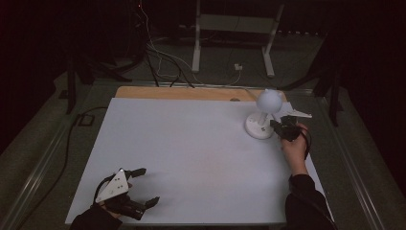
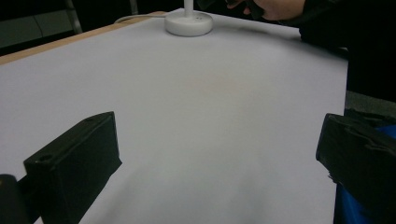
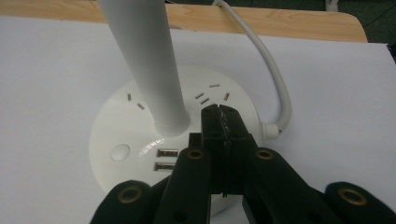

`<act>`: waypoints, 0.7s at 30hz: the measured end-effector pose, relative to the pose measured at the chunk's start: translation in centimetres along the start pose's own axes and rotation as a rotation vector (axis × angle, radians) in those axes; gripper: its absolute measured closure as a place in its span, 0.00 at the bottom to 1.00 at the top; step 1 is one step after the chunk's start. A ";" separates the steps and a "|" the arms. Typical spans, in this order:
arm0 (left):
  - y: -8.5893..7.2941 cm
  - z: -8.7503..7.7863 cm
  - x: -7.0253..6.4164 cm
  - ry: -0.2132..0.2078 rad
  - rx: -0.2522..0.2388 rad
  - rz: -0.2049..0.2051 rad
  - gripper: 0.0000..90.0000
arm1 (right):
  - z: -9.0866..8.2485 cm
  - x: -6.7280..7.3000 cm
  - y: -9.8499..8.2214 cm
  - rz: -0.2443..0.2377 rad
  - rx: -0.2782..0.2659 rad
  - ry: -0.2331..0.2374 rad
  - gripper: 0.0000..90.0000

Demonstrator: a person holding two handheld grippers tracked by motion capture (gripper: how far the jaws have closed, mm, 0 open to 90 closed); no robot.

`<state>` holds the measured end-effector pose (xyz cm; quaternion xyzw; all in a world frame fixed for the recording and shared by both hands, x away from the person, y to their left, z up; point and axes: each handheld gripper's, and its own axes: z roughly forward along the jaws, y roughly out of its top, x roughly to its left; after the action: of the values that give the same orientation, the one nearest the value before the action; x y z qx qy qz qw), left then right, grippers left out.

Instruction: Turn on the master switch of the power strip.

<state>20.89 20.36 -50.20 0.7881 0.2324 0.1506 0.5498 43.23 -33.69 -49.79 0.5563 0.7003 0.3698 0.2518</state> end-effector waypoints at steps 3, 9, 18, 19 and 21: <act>0.0 0.0 0.0 0.000 0.001 0.001 0.00 | 0.1 0.0 -0.2 -0.002 0.005 -0.002 1.00; 0.0 0.0 0.0 0.000 0.002 0.001 0.00 | 0.4 0.0 -0.7 -0.011 0.006 -0.008 1.00; 0.0 0.1 0.0 -0.005 0.005 -0.001 0.00 | 0.5 0.2 -0.9 -0.083 -0.013 -0.029 1.00; 0.0 0.1 0.0 -0.004 0.005 -0.001 0.00 | 0.5 0.2 -0.9 -0.078 -0.011 -0.027 1.00; 0.0 0.1 0.0 -0.003 0.004 -0.003 0.00 | 0.5 0.3 -1.0 -0.084 -0.015 -0.049 1.00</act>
<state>20.92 20.30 -50.26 0.7890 0.2329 0.1482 0.5489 42.98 -33.39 -50.90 0.5332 0.7139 0.3506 0.2883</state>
